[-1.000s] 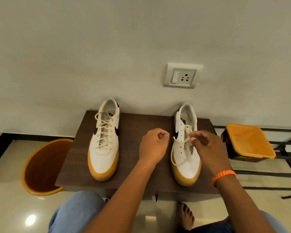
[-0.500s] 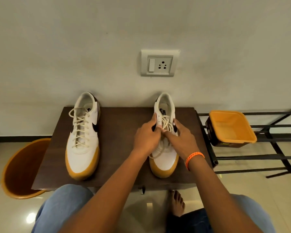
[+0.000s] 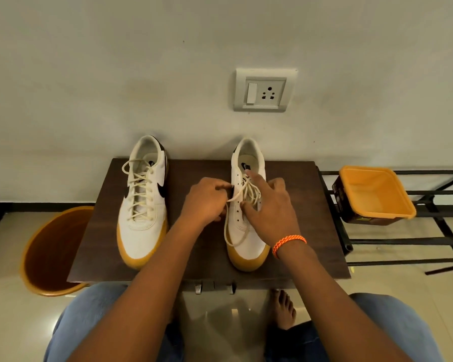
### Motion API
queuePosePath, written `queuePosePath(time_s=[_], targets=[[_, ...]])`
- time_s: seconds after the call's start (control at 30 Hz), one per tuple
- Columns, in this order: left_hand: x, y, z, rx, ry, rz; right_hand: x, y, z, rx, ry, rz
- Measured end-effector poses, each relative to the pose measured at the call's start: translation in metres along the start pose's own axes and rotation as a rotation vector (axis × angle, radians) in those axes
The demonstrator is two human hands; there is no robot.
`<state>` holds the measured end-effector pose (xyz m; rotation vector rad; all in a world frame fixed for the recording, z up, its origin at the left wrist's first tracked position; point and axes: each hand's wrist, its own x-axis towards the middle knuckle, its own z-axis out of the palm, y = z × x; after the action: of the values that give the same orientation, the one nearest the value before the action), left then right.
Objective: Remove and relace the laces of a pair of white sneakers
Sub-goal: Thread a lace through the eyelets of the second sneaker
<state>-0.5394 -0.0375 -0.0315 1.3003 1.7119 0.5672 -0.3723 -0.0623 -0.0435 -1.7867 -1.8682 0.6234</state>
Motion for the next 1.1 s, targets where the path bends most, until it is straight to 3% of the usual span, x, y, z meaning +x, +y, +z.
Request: queuePosePath(time_s=[0.1,0.4,0.53,0.7,0.77,0.87,0.9,0.93,1.0,1.1], targets=[[0.002,-0.002,-0.008,0.034,-0.107,0.030,0.001,0.000,0.000,-0.040,-0.038,-0.005],[0.002,0.000,-0.014,0.064,-0.202,0.229,0.012,0.004,-0.021,0.043,-0.004,-0.002],[0.001,-0.002,-0.015,0.230,-0.217,0.358,0.019,0.007,-0.057,0.258,0.208,-0.020],[0.005,-0.001,-0.019,0.119,-0.117,0.342,0.021,0.023,-0.084,0.248,0.556,0.047],[0.005,0.000,-0.022,0.063,-0.123,0.330,0.021,0.035,-0.086,0.136,0.473,0.118],[0.001,0.004,-0.021,-0.039,-0.165,0.353,0.019,0.054,-0.071,-0.166,-0.021,0.271],[-0.001,0.006,-0.019,-0.056,-0.179,0.374,0.016,0.053,-0.066,-0.269,-0.106,0.266],[-0.003,0.008,-0.017,-0.062,-0.187,0.393,0.016,0.049,-0.063,-0.294,-0.101,0.226],[-0.006,0.011,-0.011,-0.059,-0.179,0.427,0.017,0.034,-0.063,-0.096,-0.020,0.069],[-0.010,0.015,-0.003,-0.077,-0.168,0.454,0.017,0.010,-0.060,0.167,-0.103,-0.144]])
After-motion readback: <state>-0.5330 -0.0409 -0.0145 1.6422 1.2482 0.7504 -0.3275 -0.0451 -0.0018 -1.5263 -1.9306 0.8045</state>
